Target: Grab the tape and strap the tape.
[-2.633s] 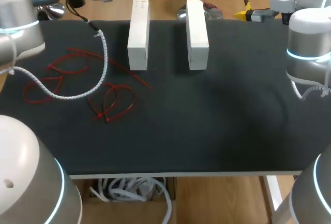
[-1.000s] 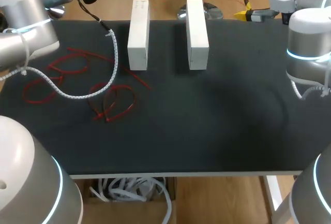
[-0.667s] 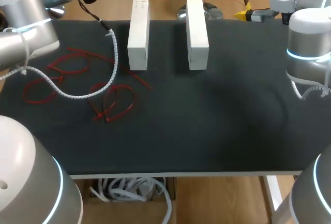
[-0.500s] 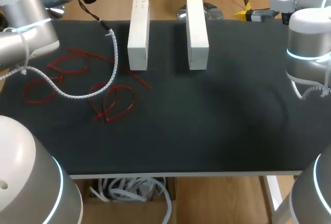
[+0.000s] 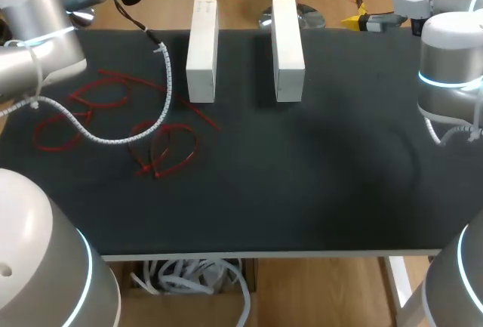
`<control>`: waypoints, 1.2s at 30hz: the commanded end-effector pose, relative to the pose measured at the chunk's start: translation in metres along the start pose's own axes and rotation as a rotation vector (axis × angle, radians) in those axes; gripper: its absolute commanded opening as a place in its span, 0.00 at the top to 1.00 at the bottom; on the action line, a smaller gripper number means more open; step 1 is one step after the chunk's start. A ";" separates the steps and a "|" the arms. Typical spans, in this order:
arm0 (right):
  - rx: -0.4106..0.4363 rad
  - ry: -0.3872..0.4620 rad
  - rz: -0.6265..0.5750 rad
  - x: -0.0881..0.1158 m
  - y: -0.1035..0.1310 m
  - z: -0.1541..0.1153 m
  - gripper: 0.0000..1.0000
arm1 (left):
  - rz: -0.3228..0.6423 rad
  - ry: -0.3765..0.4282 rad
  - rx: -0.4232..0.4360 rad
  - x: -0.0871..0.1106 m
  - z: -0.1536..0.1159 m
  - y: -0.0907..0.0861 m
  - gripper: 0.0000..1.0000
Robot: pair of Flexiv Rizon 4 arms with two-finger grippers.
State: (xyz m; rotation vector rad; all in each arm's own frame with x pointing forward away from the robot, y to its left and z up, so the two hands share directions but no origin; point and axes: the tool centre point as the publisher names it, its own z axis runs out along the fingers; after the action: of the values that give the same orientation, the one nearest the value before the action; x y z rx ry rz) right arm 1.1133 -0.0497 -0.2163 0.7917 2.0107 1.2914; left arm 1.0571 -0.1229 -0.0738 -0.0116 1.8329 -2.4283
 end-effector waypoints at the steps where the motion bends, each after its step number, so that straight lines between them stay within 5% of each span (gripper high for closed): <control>1: 0.000 0.000 0.000 0.000 0.000 0.000 0.00 | 0.002 0.000 0.002 0.000 0.000 0.001 1.00; 15: 0.000 0.000 0.000 0.000 0.000 0.000 0.00 | 0.002 0.000 0.002 0.000 0.000 0.001 1.00; 21: 0.111 -0.247 -0.165 -0.005 -0.006 -0.005 0.00 | 0.002 0.000 0.002 0.000 0.000 0.001 1.00; 25: 0.128 -0.337 -0.222 -0.002 -0.008 -0.008 0.00 | 0.002 0.000 0.002 0.000 0.000 0.001 1.00; 30: 0.027 -0.433 -0.280 0.010 -0.003 -0.012 0.00 | 0.002 0.000 0.002 0.000 0.000 0.001 1.00; 36: -0.193 -0.590 -0.272 0.019 0.008 -0.024 0.00 | 0.002 0.000 0.002 0.000 0.000 0.001 1.00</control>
State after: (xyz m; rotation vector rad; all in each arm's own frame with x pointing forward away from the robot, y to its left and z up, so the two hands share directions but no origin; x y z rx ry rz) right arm 1.0914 -0.0447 -0.1931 0.6904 1.8129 0.8991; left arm 1.0571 -0.1229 -0.0738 -0.0118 1.8336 -2.4278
